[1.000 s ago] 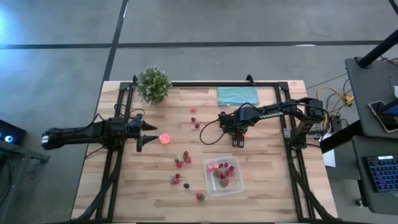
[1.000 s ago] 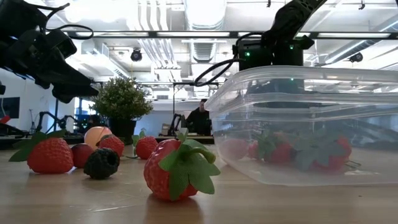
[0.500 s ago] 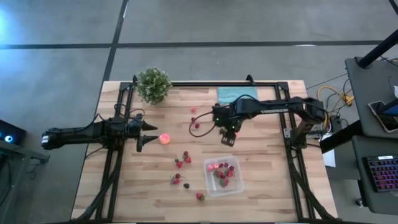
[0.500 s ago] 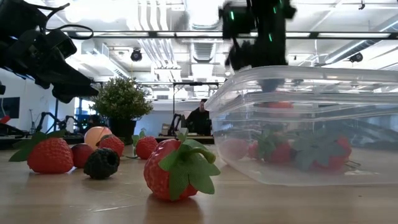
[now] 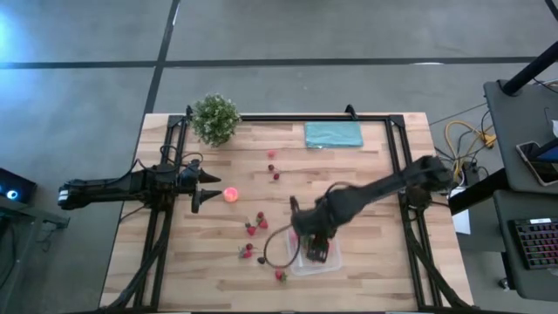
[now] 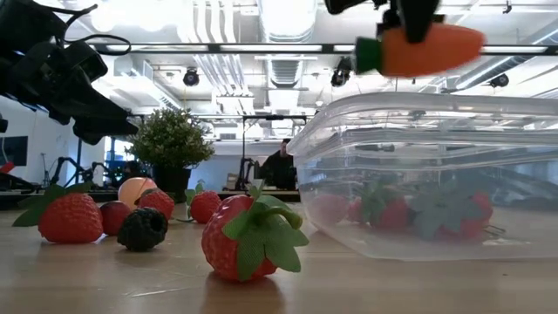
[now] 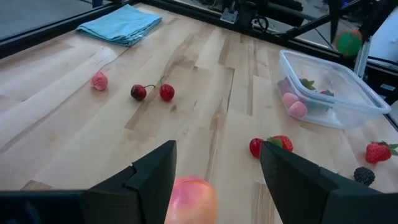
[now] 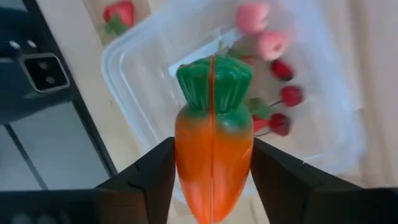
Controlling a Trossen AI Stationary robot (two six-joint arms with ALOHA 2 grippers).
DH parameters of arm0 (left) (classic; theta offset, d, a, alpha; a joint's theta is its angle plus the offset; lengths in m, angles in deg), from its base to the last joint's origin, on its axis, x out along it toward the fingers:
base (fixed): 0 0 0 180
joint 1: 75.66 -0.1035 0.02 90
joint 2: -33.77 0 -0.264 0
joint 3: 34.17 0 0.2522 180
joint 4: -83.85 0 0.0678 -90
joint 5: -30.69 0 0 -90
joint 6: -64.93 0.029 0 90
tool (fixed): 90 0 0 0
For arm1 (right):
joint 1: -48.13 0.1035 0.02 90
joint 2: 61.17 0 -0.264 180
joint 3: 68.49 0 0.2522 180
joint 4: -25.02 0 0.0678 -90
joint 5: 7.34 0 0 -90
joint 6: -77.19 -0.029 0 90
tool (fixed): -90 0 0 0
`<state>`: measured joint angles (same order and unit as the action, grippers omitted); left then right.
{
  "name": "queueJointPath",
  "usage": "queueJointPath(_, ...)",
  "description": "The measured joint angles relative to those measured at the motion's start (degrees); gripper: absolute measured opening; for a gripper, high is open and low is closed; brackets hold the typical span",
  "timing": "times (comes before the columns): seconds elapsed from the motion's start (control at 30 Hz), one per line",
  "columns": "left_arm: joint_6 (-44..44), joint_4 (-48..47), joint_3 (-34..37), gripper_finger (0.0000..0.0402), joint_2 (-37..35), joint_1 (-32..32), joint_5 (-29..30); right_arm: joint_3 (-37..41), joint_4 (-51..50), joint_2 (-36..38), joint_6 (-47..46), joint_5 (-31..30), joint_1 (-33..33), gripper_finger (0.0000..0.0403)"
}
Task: Pick and placing Produce into tupperware
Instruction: Put the orange carrot into the transparent container, then put the pink peach into the transparent container
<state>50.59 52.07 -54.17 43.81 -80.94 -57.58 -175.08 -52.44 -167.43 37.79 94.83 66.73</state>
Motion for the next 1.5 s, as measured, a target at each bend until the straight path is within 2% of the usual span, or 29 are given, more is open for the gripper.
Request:
queueJointPath(0.2,0.02,0.00,0.00,0.0217,-0.05,0.02,-0.02,-5.68,-4.21,-8.32,-1.56,-0.61,2.22,0.0241)
queueJointPath(0.27,0.00,0.00,0.00,0.0217,-0.05,0.01,-0.02,-9.30,-8.26,-10.28,-2.03,-3.02,1.25,0.0262)
queueJointPath(0.37,0.00,0.00,0.00,0.0217,-0.03,0.00,0.00,-15.53,-14.68,-11.90,-0.85,-10.25,-1.38,0.0292)
queueJointPath(0.47,0.00,0.00,0.00,0.0217,-0.03,0.01,-0.02,-19.66,-15.16,-11.73,0.81,-12.98,-7.18,0.0309)
queueJointPath(0.63,0.01,0.00,0.00,0.0217,-0.03,0.00,0.00,-21.03,-9.80,-11.87,2.77,-13.53,-22.65,0.0310)
queueJointPath(0.73,0.01,0.00,0.00,0.0217,-0.05,0.01,-0.01,-21.03,-1.23,-13.96,4.17,-11.67,-31.20,0.0305)
queueJointPath(0.83,0.00,0.00,0.00,0.0217,-0.05,0.01,-0.02,-22.73,2.49,-17.99,6.74,-9.44,-35.87,0.0301)
queueJointPath(1.03,0.01,0.00,0.00,0.0217,0.00,0.00,-0.01,-31.81,2.53,-28.23,17.37,-9.41,-38.47,0.0299)
queueJointPath(1.2,0.02,0.00,0.00,0.0217,-0.03,0.00,-0.04,-41.78,-0.56,-35.28,22.50,-13.84,-38.37,0.0299)
queueJointPath(1.5,0.02,0.02,0.00,0.0217,-0.03,0.00,-0.04,-41.51,-1.80,-37.19,18.39,-13.73,-38.83,0.0299)
